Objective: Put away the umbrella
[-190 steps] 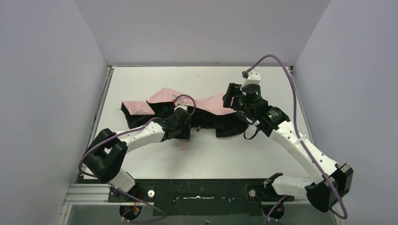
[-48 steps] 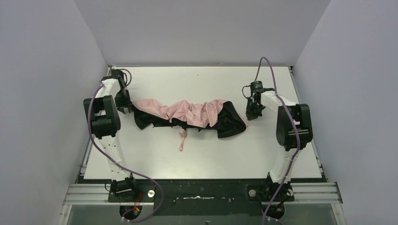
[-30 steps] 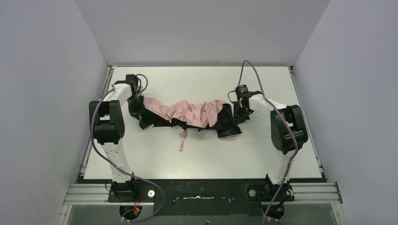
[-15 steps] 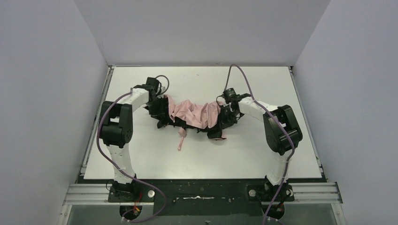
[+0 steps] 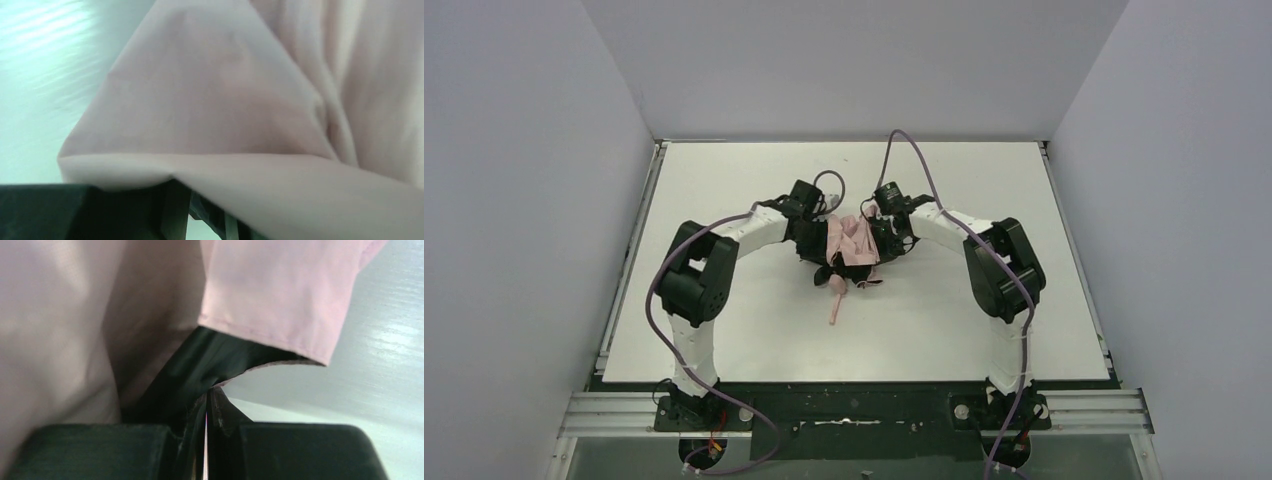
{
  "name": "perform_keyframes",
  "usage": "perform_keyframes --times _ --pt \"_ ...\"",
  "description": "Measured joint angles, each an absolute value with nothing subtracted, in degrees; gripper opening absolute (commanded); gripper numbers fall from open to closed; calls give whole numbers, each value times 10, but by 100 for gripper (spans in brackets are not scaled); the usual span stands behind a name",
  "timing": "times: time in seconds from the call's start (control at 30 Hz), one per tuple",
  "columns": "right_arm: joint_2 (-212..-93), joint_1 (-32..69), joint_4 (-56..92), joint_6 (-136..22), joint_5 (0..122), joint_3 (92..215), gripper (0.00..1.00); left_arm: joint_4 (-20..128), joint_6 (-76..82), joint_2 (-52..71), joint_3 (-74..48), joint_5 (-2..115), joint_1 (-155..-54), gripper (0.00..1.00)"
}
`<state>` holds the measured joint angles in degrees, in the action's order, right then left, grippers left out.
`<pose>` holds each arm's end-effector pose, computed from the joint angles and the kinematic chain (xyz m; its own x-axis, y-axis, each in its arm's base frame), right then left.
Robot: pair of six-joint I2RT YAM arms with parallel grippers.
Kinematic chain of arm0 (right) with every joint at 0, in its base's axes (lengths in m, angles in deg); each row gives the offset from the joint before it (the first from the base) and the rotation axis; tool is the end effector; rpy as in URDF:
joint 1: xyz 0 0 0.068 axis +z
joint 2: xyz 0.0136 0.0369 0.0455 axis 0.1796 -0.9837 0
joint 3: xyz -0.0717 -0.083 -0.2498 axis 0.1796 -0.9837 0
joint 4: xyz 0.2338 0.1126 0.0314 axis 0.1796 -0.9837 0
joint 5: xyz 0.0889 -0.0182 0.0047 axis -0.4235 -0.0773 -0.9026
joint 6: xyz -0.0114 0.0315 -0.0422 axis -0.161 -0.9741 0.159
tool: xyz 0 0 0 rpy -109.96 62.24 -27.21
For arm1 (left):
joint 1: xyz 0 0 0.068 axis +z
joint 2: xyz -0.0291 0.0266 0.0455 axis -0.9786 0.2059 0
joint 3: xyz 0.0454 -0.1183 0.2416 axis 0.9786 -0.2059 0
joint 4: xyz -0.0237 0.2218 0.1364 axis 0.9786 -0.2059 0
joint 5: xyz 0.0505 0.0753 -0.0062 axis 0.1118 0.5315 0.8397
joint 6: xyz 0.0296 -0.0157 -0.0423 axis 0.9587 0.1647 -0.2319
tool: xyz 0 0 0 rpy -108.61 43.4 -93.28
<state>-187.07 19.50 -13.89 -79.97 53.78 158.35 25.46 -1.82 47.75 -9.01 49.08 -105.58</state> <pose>0.3516 0.2120 0.1576 -0.9781 -0.0076 -0.2080 -0.0895 0.9176 0.3872 0.3548 -0.1951 0.1545 -0.9220 0.1698 -0.3481 0.2978 0.8855 -0.3568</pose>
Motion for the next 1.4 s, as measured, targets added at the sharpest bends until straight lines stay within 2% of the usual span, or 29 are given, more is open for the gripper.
perform_keyframes --times 0.23,0.43,0.63,0.83,1.07,1.27,1.4 --pt "-1869 201 -108 -825 545 1573 0 277 -30 482 -92 472 -1102 24" --pt "-1851 200 -78 -834 555 1544 2 281 -41 481 -94 470 -1103 35" --pt "-1833 206 -94 -819 599 1528 3 264 -41 456 -106 488 -1101 51" --pt "-1810 194 -105 -805 615 1501 3 224 -39 373 -118 499 -1101 55" --pt "-1796 162 -114 -789 615 1493 4 187 -34 228 -186 500 -1101 56" --pt "-1790 141 -114 -776 614 1490 4 143 -13 122 -217 479 -1086 48" --pt "-1790 136 -114 -773 612 1484 4 131 11 59 -215 439 -1037 46"
